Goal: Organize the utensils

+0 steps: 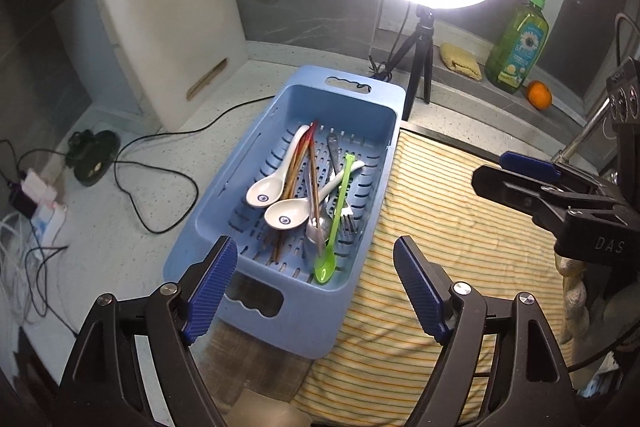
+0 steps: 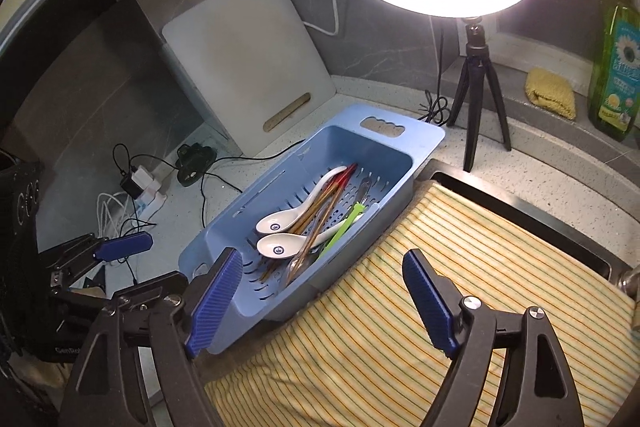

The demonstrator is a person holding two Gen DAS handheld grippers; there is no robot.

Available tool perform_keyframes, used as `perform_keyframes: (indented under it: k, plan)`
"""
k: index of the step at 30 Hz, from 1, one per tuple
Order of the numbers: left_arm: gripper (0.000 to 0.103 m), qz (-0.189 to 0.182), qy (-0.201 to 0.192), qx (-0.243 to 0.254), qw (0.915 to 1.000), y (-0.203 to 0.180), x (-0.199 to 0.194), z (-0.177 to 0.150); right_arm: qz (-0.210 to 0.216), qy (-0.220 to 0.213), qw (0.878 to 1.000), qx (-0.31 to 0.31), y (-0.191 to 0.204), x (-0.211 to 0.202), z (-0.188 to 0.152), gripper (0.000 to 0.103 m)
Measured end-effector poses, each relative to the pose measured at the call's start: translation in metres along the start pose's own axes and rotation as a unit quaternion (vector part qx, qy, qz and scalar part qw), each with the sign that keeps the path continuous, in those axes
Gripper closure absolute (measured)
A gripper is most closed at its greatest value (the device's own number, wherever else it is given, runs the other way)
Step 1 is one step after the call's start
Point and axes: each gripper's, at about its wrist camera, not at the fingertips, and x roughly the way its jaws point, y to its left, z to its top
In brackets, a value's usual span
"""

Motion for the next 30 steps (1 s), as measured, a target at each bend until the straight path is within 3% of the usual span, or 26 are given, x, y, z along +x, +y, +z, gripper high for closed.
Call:
perform_keyframes:
  k: [13, 30]
  plan:
    - [0.022, 0.01, -0.015, -0.044, 0.9988, -0.017, -0.023, -0.026, 0.001, -0.005, 1.0, -0.026, -0.003, -0.037, -0.019, 0.023]
    - [0.022, 0.028, -0.036, -0.044, 0.998, -0.035, -0.04, -0.034, 0.01, -0.016, 0.999, -0.033, -0.009, -0.057, -0.03, 0.023]
